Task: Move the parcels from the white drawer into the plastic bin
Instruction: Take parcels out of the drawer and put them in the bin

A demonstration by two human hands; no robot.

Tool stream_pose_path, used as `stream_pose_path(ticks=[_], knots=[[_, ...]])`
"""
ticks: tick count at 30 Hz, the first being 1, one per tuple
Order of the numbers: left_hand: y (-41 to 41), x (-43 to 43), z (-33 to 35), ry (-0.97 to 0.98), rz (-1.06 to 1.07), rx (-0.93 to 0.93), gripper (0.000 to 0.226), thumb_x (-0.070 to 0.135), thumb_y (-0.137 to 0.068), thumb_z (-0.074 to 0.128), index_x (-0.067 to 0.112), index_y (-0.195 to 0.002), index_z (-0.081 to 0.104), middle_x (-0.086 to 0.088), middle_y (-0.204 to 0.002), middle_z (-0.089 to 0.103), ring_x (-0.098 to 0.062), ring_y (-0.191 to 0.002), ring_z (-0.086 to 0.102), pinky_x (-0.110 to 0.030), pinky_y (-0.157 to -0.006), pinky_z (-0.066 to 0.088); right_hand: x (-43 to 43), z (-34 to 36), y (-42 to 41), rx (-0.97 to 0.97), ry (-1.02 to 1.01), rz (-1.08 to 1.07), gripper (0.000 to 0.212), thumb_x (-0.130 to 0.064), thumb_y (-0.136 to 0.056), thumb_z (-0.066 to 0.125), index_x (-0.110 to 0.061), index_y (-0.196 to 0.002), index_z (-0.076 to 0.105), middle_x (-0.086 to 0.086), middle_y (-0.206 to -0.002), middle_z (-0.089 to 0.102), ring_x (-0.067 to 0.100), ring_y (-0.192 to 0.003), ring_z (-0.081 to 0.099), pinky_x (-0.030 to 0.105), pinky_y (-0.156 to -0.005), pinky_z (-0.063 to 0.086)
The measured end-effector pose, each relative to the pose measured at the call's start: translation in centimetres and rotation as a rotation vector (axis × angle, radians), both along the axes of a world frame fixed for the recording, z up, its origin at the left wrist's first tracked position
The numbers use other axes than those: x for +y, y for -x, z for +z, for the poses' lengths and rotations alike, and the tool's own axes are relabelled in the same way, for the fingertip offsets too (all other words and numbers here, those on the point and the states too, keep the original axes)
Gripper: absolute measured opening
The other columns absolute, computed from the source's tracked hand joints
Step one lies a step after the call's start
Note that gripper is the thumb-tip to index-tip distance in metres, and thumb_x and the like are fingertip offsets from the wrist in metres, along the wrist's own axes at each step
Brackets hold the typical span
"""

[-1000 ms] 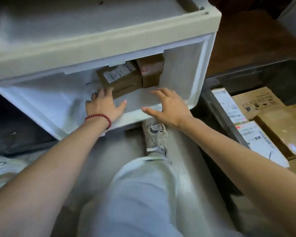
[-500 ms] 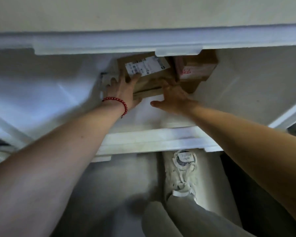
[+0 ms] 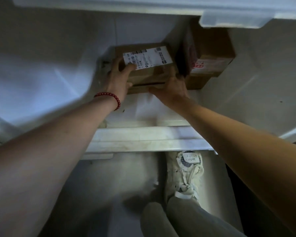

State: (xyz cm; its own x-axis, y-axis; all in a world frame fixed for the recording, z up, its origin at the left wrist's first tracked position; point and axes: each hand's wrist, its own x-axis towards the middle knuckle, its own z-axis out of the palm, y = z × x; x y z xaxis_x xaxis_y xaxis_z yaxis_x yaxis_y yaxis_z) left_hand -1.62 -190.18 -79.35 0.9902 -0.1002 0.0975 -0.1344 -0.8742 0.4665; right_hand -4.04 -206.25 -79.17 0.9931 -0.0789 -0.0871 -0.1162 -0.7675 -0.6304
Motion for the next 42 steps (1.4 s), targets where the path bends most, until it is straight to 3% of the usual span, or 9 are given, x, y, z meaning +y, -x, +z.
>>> stream_pose_path(ticks=[1, 4, 6, 9, 11, 15, 27, 35, 42], knots=[[-0.1, 0.3, -0.4, 0.087, 0.048, 0.031, 0.052, 0.004, -0.087, 0.061, 0.017, -0.135, 0.046, -0.008, -0.152, 0.024, -0.026, -0.136, 0.03, -0.007, -0.1, 0.027, 0.0, 0.0, -0.2, 0.015, -0.073, -0.033, 0.087, -0.039, -0.082, 0.072, -0.022, -0.148, 0.017, 0.014, -0.148, 0.027, 0.034, -0.127, 0.041, 0.041, -0.102, 0.043], [0.5, 1.1, -0.1, 0.15, 0.135, 0.118, 0.064, 0.006, -0.079, 0.07, 0.029, -0.134, 0.044, -0.005, -0.145, 0.039, -0.026, -0.13, 0.041, -0.028, -0.104, 0.038, -0.3, 0.0, -0.8, 0.104, -0.305, -0.179, 0.104, -0.041, -0.076, 0.077, -0.017, -0.152, 0.011, 0.011, -0.154, 0.015, 0.036, -0.138, 0.028, 0.049, -0.108, 0.039], [1.4, 1.4, 0.7, 0.247, 0.129, 0.19, 0.077, 0.007, -0.077, 0.074, 0.03, -0.14, 0.037, 0.0, -0.139, 0.049, -0.021, -0.126, 0.046, -0.019, -0.098, 0.037, -0.5, 0.0, -0.2, 0.168, -0.268, -0.17, 0.105, -0.049, -0.074, 0.077, -0.017, -0.153, 0.016, 0.009, -0.157, 0.014, 0.033, -0.143, 0.02, 0.043, -0.118, 0.025], [3.0, 1.6, 1.9, 0.267, 0.145, 0.19, 0.087, 0.011, -0.076, 0.077, 0.027, -0.146, 0.029, 0.002, -0.141, 0.048, -0.019, -0.128, 0.045, -0.009, -0.086, 0.028, -0.9, 0.0, 1.5, 0.168, -0.542, -0.207, 0.089, -0.031, -0.073, 0.082, -0.017, -0.146, 0.032, 0.005, -0.145, 0.044, 0.025, -0.132, 0.043, 0.04, -0.113, 0.035], [4.2, 1.7, 2.5, 0.266, 0.156, 0.196, 0.094, 0.016, -0.075, 0.079, 0.025, -0.15, 0.022, 0.001, -0.146, 0.042, -0.021, -0.134, 0.038, -0.015, -0.098, 0.025, -1.2, 0.7, 3.0, 0.185, -0.671, -0.245, 0.086, -0.024, -0.072, 0.083, -0.018, -0.14, 0.031, 0.002, -0.135, 0.053, 0.021, -0.123, 0.051, 0.042, -0.108, 0.042], [6.5, 1.6, 4.4, 0.25, 0.176, 0.244, 0.099, 0.024, -0.075, 0.079, 0.017, -0.151, 0.018, -0.001, -0.148, 0.039, -0.022, -0.136, 0.034, -0.025, -0.108, 0.025, -1.9, 2.5, 5.7, 0.196, -0.672, -0.278, 0.08, -0.03, -0.077, 0.079, -0.018, -0.138, 0.029, -0.001, -0.132, 0.053, 0.02, -0.121, 0.051, 0.043, -0.107, 0.041], [13.8, 0.0, 12.4, 0.31, 0.068, 0.278, 0.095, 0.029, -0.071, 0.083, 0.014, -0.146, 0.027, -0.003, -0.139, 0.049, -0.021, -0.126, 0.047, -0.026, -0.102, 0.037, -4.1, 10.6, 14.6, 0.131, -0.674, -0.312, 0.078, -0.038, -0.08, 0.076, -0.011, -0.14, 0.035, 0.0, -0.128, 0.055, 0.018, -0.116, 0.053, 0.031, -0.093, 0.041], [20.2, -1.2, 16.7, 0.299, 0.027, 0.297, 0.093, 0.025, -0.068, 0.085, 0.012, -0.143, 0.032, -0.003, -0.14, 0.049, -0.02, -0.127, 0.046, -0.027, -0.102, 0.037, -4.6, 14.9, 22.4, 0.156, -0.734, -0.346, 0.074, -0.04, -0.082, 0.074, -0.015, -0.139, 0.033, -0.002, -0.127, 0.053, 0.018, -0.114, 0.051, 0.039, -0.096, 0.045], [28.0, -3.0, 18.3, 0.626, -0.048, 0.469, 0.096, 0.033, -0.069, 0.083, 0.035, -0.145, 0.024, 0.006, -0.144, 0.04, -0.019, -0.128, 0.043, -0.045, -0.099, 0.044, -6.6, 17.2, 33.0, -0.031, -0.823, -0.457, 0.062, -0.062, -0.083, 0.058, -0.022, -0.126, 0.039, -0.008, -0.124, 0.045, -0.004, -0.099, 0.044, 0.032, -0.088, 0.03]])
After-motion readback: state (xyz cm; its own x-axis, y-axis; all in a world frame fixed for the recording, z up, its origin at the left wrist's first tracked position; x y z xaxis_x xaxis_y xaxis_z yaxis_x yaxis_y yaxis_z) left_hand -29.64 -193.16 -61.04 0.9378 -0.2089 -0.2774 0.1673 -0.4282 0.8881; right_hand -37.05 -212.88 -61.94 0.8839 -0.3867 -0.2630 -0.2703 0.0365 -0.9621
